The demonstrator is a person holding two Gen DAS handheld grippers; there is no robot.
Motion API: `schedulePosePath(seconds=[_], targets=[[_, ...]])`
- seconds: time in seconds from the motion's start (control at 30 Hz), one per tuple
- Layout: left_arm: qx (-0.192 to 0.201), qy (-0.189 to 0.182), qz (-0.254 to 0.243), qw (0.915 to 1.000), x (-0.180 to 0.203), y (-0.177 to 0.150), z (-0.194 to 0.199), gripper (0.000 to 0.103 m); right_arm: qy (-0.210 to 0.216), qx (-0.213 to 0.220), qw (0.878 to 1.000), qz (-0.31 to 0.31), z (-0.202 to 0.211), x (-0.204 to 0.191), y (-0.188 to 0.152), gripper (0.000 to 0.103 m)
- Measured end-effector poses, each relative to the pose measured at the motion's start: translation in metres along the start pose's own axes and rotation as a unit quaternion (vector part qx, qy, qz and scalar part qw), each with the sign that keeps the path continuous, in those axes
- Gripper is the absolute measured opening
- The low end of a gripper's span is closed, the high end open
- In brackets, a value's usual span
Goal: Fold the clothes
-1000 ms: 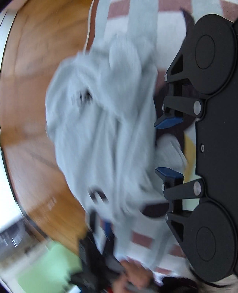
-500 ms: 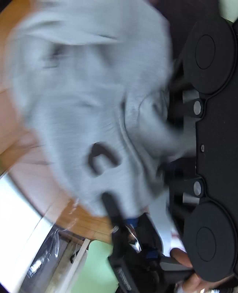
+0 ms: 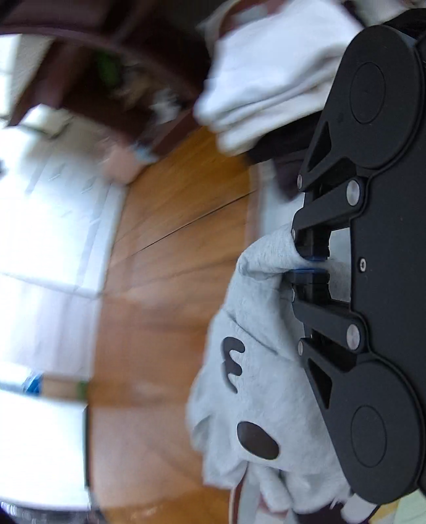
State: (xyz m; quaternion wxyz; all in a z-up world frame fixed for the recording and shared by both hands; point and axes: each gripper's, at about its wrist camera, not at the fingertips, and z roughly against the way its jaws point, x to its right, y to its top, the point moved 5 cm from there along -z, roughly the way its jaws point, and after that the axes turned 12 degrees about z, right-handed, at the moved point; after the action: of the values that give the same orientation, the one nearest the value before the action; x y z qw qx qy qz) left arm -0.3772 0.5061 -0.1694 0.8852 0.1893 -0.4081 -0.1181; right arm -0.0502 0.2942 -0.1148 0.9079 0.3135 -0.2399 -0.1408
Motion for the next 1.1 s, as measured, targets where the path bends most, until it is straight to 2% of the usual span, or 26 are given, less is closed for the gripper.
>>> schedulePosePath(seconds=[0.1, 0.2, 0.3, 0.33, 0.4, 0.43, 0.47, 0.53, 0.6, 0.63, 0.67, 0.7, 0.77, 0.87, 1.03, 1.1], targets=[[-0.035, 0.02, -0.057, 0.9975, 0.02, -0.025, -0.03, 0.052, 0.033, -0.019, 0.998, -0.054, -0.012, 0.012, -0.023, 0.005], [-0.063, 0.042, -0.115, 0.9905, 0.039, -0.047, -0.058, 0.055, 0.035, -0.029, 0.998, -0.051, -0.014, 0.003, -0.032, 0.005], [-0.038, 0.081, -0.169, 0.9815, 0.049, -0.049, -0.069, 0.064, 0.038, -0.032, 0.998, -0.035, -0.017, 0.0, -0.034, 0.006], [-0.03, 0.09, -0.172, 0.9805, 0.05, -0.048, -0.071, 0.068, 0.04, -0.035, 0.998, -0.032, -0.018, 0.0, -0.035, 0.006], [-0.033, 0.102, -0.15, 0.9829, 0.046, -0.044, -0.079, 0.069, 0.045, -0.041, 0.998, -0.026, -0.021, 0.002, -0.036, 0.008], [-0.048, 0.098, -0.135, 0.9849, 0.046, -0.042, -0.084, 0.066, 0.048, -0.046, 0.997, -0.028, -0.023, 0.004, -0.037, 0.016], [-0.062, 0.093, -0.12, 0.9864, 0.046, -0.04, -0.089, 0.047, 0.05, -0.056, 0.997, -0.035, -0.026, 0.005, -0.038, 0.028], [-0.084, 0.091, -0.104, 0.9868, 0.048, -0.037, -0.098, 0.018, 0.047, -0.076, 0.995, -0.05, -0.033, 0.007, -0.041, 0.042], [-0.064, 0.118, -0.164, 0.9774, 0.061, -0.036, -0.1, 0.014, 0.054, -0.089, 0.993, -0.062, -0.036, 0.011, -0.044, 0.044], [-0.049, 0.128, -0.192, 0.9718, 0.069, -0.036, -0.098, 0.013, 0.072, -0.093, 0.991, -0.061, -0.037, 0.011, -0.046, 0.043], [-0.034, 0.135, -0.214, 0.9668, 0.076, -0.036, -0.096, 0.011, 0.089, -0.096, 0.99, -0.06, -0.039, 0.01, -0.048, 0.034], [-0.019, 0.138, -0.222, 0.9649, 0.081, -0.035, -0.093, 0.01, 0.101, -0.096, 0.989, -0.056, -0.038, 0.009, -0.049, 0.003], [0.014, 0.153, -0.229, 0.9611, 0.086, -0.03, -0.086, 0.009, 0.109, -0.087, 0.989, -0.04, -0.033, 0.005, -0.05, 0.003], [0.085, 0.195, -0.248, 0.945, 0.089, -0.016, -0.069, 0.009, 0.089, -0.072, 0.993, -0.026, -0.026, 0.006, -0.048, 0.003], [0.189, 0.237, -0.222, 0.9265, 0.074, 0.029, -0.016, 0.008, 0.045, -0.047, 0.998, -0.012, -0.016, 0.014, -0.041, 0.002], [0.219, 0.247, -0.2, 0.9227, 0.062, 0.045, 0.005, 0.008, 0.035, -0.039, 0.999, -0.013, -0.014, 0.019, -0.036, 0.002]])
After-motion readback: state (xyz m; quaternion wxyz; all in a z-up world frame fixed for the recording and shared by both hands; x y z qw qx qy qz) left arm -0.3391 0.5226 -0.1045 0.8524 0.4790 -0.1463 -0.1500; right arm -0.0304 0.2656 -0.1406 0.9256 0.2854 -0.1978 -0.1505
